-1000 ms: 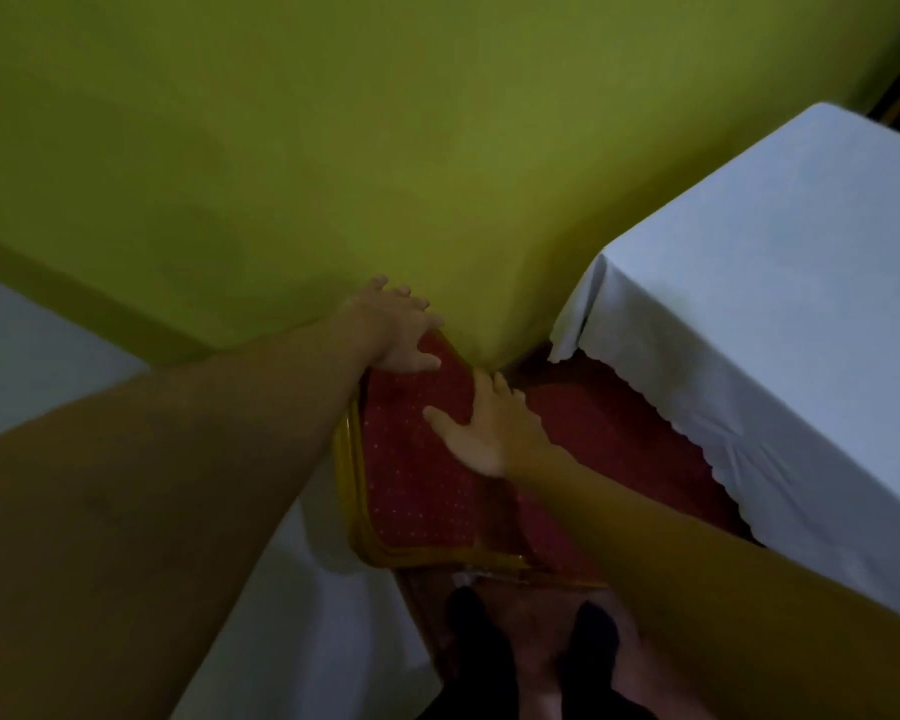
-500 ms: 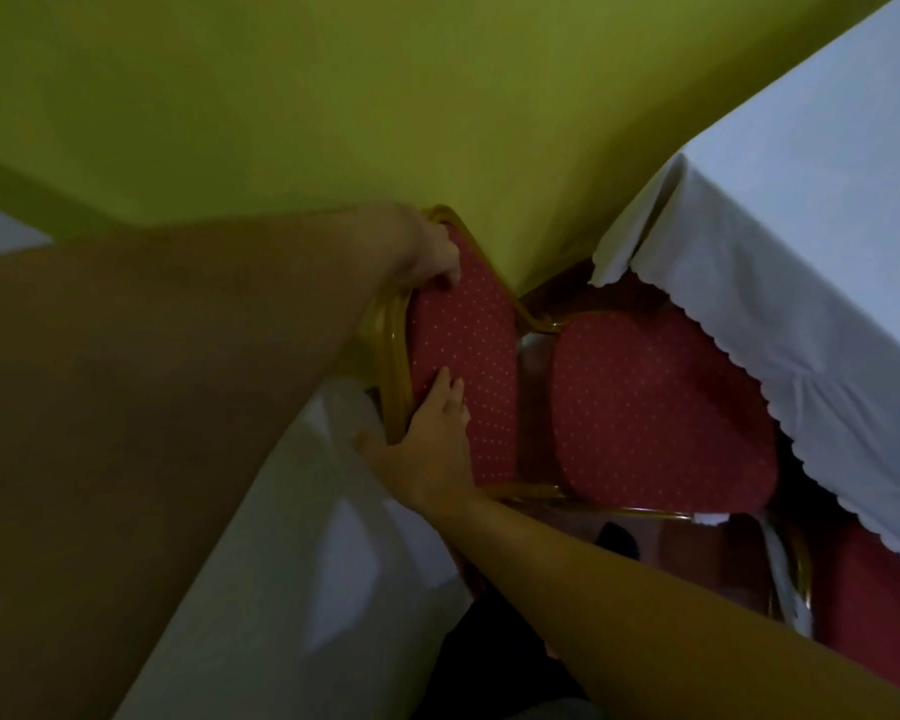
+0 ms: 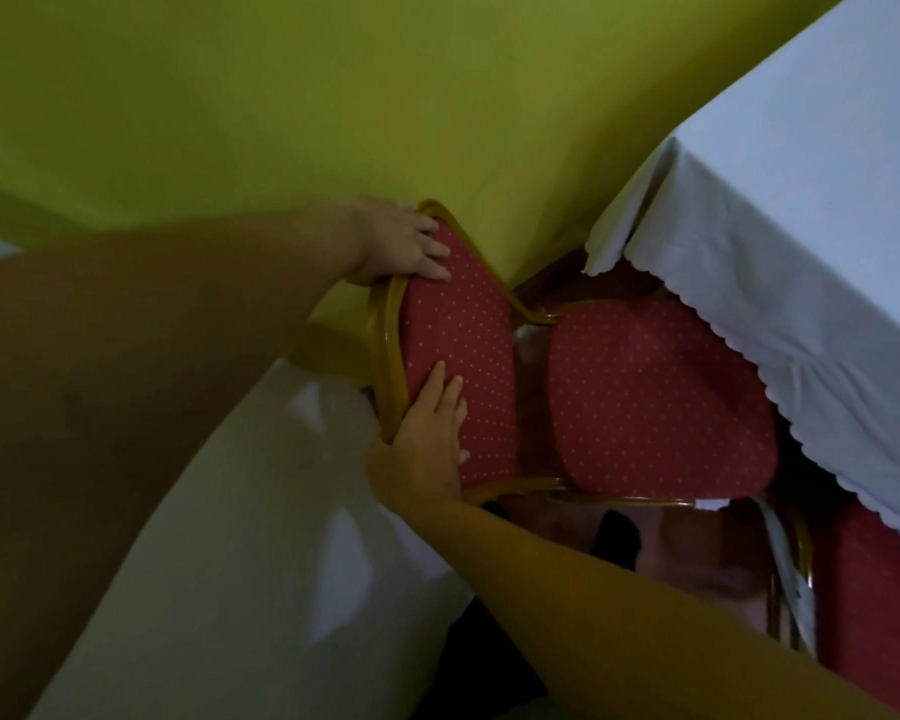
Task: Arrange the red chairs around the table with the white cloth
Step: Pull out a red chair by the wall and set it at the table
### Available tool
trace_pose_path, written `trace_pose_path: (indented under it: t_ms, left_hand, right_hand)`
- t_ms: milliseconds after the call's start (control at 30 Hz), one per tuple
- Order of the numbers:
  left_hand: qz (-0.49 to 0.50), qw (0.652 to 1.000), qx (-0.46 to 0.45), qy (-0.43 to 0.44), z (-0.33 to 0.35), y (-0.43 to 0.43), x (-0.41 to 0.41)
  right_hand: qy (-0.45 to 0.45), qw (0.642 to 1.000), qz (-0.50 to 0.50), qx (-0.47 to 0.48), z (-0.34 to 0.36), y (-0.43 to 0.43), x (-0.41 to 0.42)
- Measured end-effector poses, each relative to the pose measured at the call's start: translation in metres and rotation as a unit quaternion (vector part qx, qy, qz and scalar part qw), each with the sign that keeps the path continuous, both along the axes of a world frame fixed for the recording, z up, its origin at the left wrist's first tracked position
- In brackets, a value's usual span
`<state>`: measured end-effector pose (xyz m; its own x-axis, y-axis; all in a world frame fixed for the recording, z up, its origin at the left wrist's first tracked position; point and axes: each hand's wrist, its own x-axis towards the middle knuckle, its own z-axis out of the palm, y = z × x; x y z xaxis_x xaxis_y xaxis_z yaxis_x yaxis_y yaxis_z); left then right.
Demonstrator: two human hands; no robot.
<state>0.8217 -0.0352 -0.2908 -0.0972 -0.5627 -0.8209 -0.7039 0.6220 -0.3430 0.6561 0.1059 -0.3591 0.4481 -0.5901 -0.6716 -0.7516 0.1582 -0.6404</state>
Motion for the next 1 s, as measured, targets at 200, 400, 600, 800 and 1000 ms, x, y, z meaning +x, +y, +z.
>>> trace_pose_path:
  t_ms: [200, 400, 600, 800, 1000]
  left_hand:
    - [-0.022, 0.999, -0.012, 0.021, -0.007, 0.007, 0.002]
    - [0.006, 0.999, -0.01, 0.045, -0.01, 0.016, -0.009]
    - [0.038, 0.997, -0.022, 0.062, -0.012, 0.028, -0.028]
    - [0.037, 0.998, 0.001, 0.051, -0.006, 0.046, -0.053]
    - [0.016, 0.999, 0.022, 0.039, 0.001, 0.076, -0.069]
  right_hand:
    - [0.008, 1.0, 0.01, -0.001, 0.005, 0.002, -0.008]
    - [0.0, 1.0, 0.018, -0.008, 0.006, 0.009, -0.031]
    - [-0.003, 0.999, 0.042, -0.013, 0.007, 0.012, -0.061]
    - [0.002, 0.998, 0.058, -0.022, 0.005, 0.027, -0.084]
    - [0.012, 0.994, 0.105, -0.012, 0.005, 0.049, -0.102]
